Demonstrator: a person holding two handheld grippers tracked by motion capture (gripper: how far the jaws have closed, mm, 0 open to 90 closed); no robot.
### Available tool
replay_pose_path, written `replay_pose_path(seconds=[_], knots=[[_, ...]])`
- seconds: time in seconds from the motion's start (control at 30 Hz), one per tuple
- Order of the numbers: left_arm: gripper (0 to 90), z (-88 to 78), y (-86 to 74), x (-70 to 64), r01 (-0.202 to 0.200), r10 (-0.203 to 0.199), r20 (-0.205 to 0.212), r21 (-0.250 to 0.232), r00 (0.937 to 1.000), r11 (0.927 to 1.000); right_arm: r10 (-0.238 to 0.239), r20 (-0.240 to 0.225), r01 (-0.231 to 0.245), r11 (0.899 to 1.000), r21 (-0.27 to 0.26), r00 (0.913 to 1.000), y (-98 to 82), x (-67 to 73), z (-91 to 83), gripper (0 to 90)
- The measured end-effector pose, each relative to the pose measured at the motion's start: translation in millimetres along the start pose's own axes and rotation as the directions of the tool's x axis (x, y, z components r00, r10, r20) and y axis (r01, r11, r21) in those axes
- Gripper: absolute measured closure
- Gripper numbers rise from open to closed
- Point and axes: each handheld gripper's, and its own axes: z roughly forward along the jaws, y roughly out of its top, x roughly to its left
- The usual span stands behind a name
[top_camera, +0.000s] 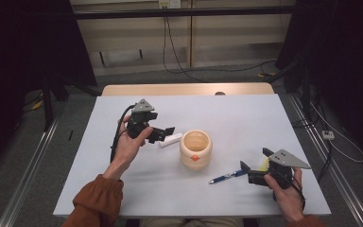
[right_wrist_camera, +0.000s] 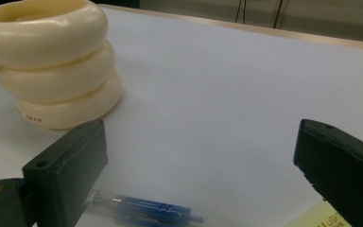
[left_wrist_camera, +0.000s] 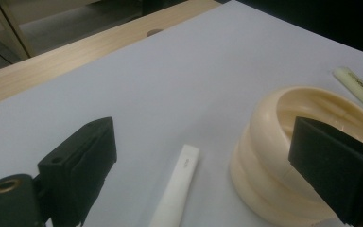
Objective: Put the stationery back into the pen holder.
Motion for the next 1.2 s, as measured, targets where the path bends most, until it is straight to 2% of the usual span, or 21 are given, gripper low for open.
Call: replay_pose_path(seconds=[0.03,0.1,0.13,0.27,0.37,0.43,0.47,0.5,0.57,0.63,0.67,0.73,0.83,0.9,1.0,1.03,1.07,1.1,1.2], knots=[[11.4,-0.9,-1.6,1.8,0.008,-0.008,-0.004,-0.006,1.0000,0.9999,-0.002,-0.002,0.002,1.000,0.003,1.0000,-0.2,0.1,-0.4,3.7],[13.4,-3.3,-2.1,5.6,0.011,-0.011,-0.006,0.016,0.9999,0.9998,-0.005,0.003,0.005,1.000,-0.003,1.0000,-0.1,1.0,-2.6,3.1],[13.7,-5.5,-2.4,7.1,0.009,-0.009,-0.001,0.001,1.0000,1.0000,-0.006,0.002,0.006,1.000,-0.005,1.0000,-0.4,1.3,-3.7,3.0],[13.7,-12.1,-2.7,13.5,-0.020,0.020,-0.005,0.005,0.9998,0.9998,0.001,-0.002,-0.001,1.000,-0.008,1.0000,-1.3,0.5,-6.0,3.0],[12.0,-9.7,-4.7,18.9,-0.005,0.006,-0.025,0.039,0.9997,0.9992,-0.001,-0.006,0.001,1.000,-0.004,1.0000,-1.1,0.0,-5.0,3.0],[11.3,-6.7,-7.0,21.2,-0.020,0.022,-0.029,0.077,0.9993,0.9969,-0.004,-0.008,0.004,1.000,-0.002,1.0000,-0.9,0.6,-4.4,3.0],[11.3,-5.4,-8.1,21.0,-0.007,0.011,-0.038,0.095,0.9992,0.9955,-0.006,-0.010,0.006,1.000,-0.002,0.9999,-0.8,1.0,-4.1,3.1],[11.3,-3.8,-9.3,22.9,0.000,0.002,-0.010,0.104,0.9999,0.9946,-0.010,-0.010,0.010,1.000,-0.002,0.9999,-0.8,1.0,-3.7,3.1],[11.4,-1.7,-11.3,24.9,-0.018,0.019,-0.007,0.134,0.9998,0.9908,-0.011,-0.010,0.011,1.000,0.002,0.9999,-0.8,1.1,-3.2,3.1],[11.3,-1.2,-14.5,28.5,-0.021,0.016,0.035,0.147,0.9993,0.9889,-0.010,-0.009,0.010,1.000,0.005,0.9999,-0.8,1.3,-3.4,3.1],[11.3,-0.4,-15.5,29.6,-0.024,0.018,0.035,0.159,0.9992,0.9870,-0.010,-0.009,0.010,1.000,0.005,0.9999,-0.8,1.3,-3.4,3.1],[11.3,1.7,-17.1,30.1,-0.046,0.049,-0.009,0.213,0.9987,0.9759,-0.011,-0.011,0.011,1.000,0.004,0.9999,-1.0,1.0,-3.5,3.1],[13.1,6.4,-18.7,32.3,-0.050,0.056,-0.017,0.256,0.9983,0.9655,-0.012,-0.010,0.012,1.000,0.006,0.9999,-1.1,0.6,-3.5,3.1],[12.5,10.0,-18.8,33.2,-0.056,0.059,-0.005,0.283,0.9982,0.9575,-0.011,-0.011,0.011,1.000,0.008,0.9999,-1.1,0.9,-3.4,3.1],[13.9,16.0,-16.8,33.6,-0.088,0.092,0.002,0.314,0.9957,0.9453,-0.016,-0.010,0.016,1.000,0.011,0.9998,-1.1,1.4,-3.0,3.1],[14.6,18.9,-15.3,33.8,-0.107,0.110,0.011,0.333,0.9939,0.9369,-0.015,-0.010,0.015,1.000,0.012,0.9998,-1.1,1.5,-2.9,3.1],[14.8,22.1,-13.8,33.6,-0.118,0.118,0.022,0.343,0.9928,0.9320,-0.014,-0.010,0.014,1.000,0.014,0.9999,-1.2,1.5,-2.6,3.1],[16.0,23.8,-11.5,34.3,-0.142,0.138,0.037,0.363,0.9897,0.9208,-0.016,-0.010,0.016,1.000,0.014,0.9998,-1.3,0.9,-2.0,3.2],[17.5,31.9,-10.3,33.1,-0.153,0.142,0.056,0.370,0.9883,0.9164,-0.013,-0.007,0.013,1.000,0.015,0.9999,-1.6,0.2,-1.4,3.1]])
